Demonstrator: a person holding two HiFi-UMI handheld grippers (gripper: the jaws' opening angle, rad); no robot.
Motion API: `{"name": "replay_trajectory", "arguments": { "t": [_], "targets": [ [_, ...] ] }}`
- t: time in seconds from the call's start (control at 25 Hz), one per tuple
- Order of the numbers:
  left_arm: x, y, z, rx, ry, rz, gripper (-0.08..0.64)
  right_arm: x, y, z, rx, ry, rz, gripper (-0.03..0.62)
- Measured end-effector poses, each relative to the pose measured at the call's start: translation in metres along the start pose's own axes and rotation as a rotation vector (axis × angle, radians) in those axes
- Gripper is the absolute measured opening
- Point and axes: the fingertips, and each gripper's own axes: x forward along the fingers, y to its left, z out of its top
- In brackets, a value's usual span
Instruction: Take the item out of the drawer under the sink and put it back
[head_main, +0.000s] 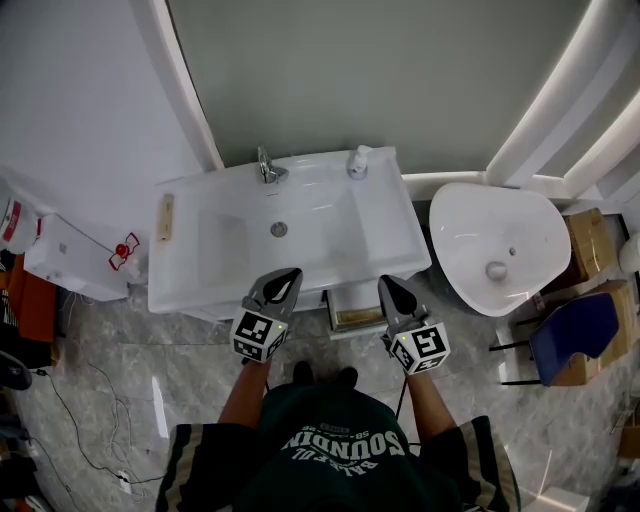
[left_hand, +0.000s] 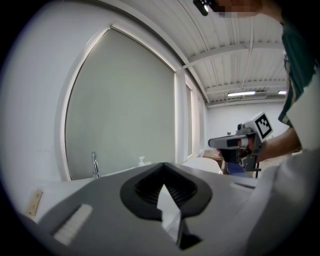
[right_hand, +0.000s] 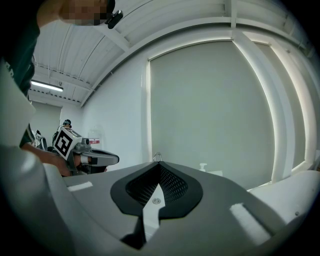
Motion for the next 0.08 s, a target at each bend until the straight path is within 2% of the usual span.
{"name": "replay_trajectory", "arguments": {
  "t": [0.08],
  "targets": [
    [-0.0004,-0.0002,-0.0018,0.001,0.003,-0.001,0.049,-0.0005,0.0014,-0.0015,0.002,-0.002,0.001,0.0]
  ]
}}
